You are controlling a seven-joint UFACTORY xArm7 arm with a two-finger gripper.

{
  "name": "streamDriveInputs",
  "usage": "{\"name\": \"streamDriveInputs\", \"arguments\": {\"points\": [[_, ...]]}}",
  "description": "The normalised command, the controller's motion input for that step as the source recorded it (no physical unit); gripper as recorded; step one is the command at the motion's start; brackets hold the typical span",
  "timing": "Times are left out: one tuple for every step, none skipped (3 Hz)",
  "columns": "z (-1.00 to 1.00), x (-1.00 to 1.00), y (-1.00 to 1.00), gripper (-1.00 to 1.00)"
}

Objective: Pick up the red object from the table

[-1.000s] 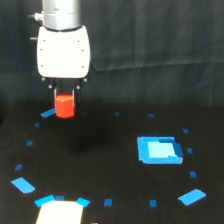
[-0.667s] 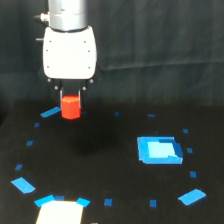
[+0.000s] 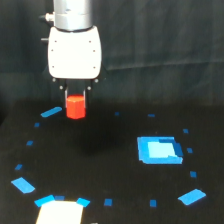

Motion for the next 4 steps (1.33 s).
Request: {"name": "streamDriveInputs", "arguments": {"points": [[0.07, 0.14, -0.2, -0.57], [0.07, 0.39, 0.04, -1.0], [-0.28, -0.41, -0.3, -1.0], [0.08, 0.11, 0.4, -1.0]]}}
